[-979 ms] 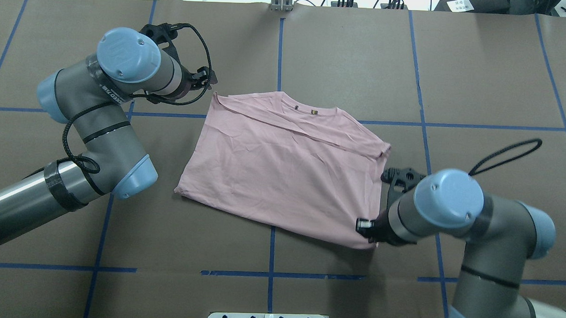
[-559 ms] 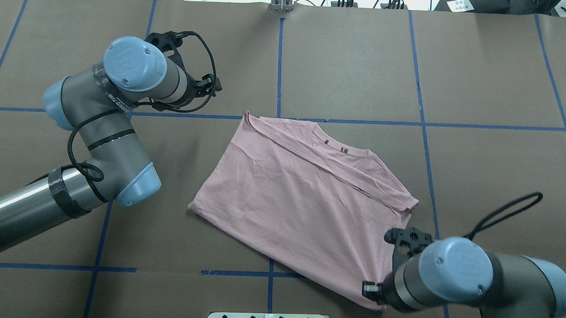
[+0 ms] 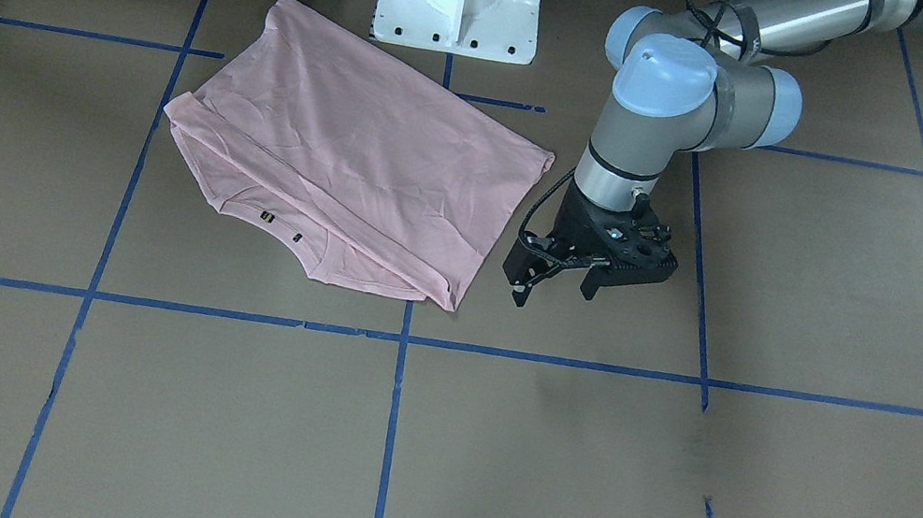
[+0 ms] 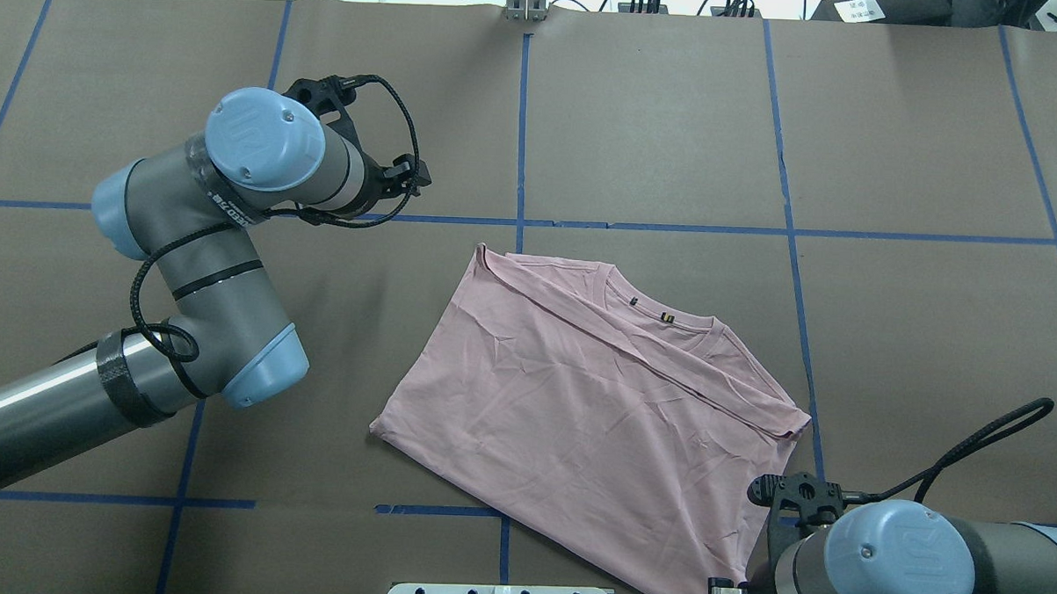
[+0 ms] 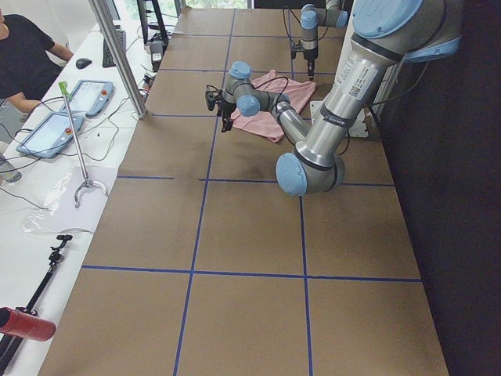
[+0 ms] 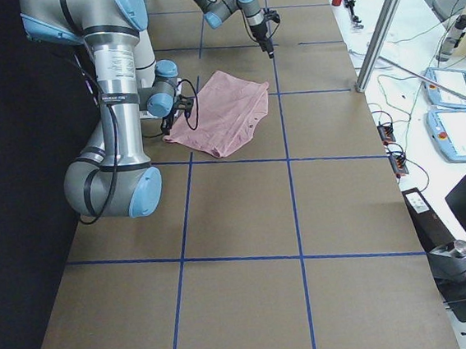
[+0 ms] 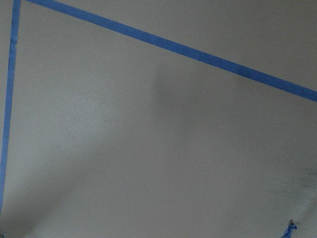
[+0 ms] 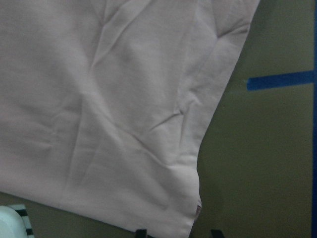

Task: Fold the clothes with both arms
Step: 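Drag the folded shirt toward the robot with the right gripper while the left arm withdraws, then grasp the shirt corner nearest the left gripper while the right gripper holds its edge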

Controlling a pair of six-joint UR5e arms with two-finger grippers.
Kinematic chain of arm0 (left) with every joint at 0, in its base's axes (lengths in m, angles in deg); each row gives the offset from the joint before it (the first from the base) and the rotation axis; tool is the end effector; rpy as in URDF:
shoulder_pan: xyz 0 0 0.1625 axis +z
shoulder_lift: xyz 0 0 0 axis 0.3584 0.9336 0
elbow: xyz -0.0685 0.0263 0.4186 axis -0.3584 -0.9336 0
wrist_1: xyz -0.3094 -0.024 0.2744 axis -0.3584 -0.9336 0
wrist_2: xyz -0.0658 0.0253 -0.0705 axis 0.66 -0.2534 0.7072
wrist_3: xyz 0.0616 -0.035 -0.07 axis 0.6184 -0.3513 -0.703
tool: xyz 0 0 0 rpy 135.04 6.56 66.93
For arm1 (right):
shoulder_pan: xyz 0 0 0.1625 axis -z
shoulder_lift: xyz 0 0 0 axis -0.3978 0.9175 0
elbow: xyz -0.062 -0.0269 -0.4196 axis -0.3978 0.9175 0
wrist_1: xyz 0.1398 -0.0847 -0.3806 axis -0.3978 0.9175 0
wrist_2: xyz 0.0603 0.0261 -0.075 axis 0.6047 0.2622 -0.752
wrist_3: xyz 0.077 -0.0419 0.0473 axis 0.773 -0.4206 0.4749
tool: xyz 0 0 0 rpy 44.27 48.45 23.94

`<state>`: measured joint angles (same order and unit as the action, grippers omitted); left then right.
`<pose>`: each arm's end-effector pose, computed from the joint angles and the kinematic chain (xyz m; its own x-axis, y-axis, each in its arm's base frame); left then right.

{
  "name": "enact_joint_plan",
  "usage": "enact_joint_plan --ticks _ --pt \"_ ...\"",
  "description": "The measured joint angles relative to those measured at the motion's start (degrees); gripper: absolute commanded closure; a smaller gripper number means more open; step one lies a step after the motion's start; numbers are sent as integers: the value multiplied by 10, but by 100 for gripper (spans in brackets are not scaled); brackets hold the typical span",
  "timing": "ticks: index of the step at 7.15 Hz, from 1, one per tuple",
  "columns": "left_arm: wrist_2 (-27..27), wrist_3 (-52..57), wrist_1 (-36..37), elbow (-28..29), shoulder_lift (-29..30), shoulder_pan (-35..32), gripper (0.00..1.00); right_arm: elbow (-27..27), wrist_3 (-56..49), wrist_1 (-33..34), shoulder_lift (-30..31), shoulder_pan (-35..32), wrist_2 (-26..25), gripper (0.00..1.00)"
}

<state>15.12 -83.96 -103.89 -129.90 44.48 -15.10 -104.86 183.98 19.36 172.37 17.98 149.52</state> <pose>0.4843 -0.4988 0.2459 0.5067 -0.3085 -0.8051 0.4557 0.8885 -0.0536 -0.4308 -0.1519 0.3540 0.7149 0.1439 0.6843 0.0138 0.9755 -0.2196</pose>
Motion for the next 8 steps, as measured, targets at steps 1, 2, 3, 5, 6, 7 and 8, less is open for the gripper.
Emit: enact_joint_plan --ticks 1,2,3,5,6,7,8 --pt "0 -28 45 -39 -6 25 0 0 5 -2 -6 -11 -9 0" --pt "-1 -73 86 -90 -25 57 0 1 7 -4 -17 -29 -15 0" --pt "-3 -131 107 -131 -49 96 0 2 7 -5 -32 -50 -20 0" --pt "-32 -241 119 -146 -72 176 0 4 7 -5 -59 -76 -29 0" --pt "-46 -269 118 -130 -72 201 2 6 7 -5 -69 -81 -33 0" --pt "-55 -282 117 -110 -70 211 4 7 7 -5 -73 -85 -35 0" --pt "-64 -286 116 -99 -70 213 10 7 7 -5 -75 -87 -35 0"
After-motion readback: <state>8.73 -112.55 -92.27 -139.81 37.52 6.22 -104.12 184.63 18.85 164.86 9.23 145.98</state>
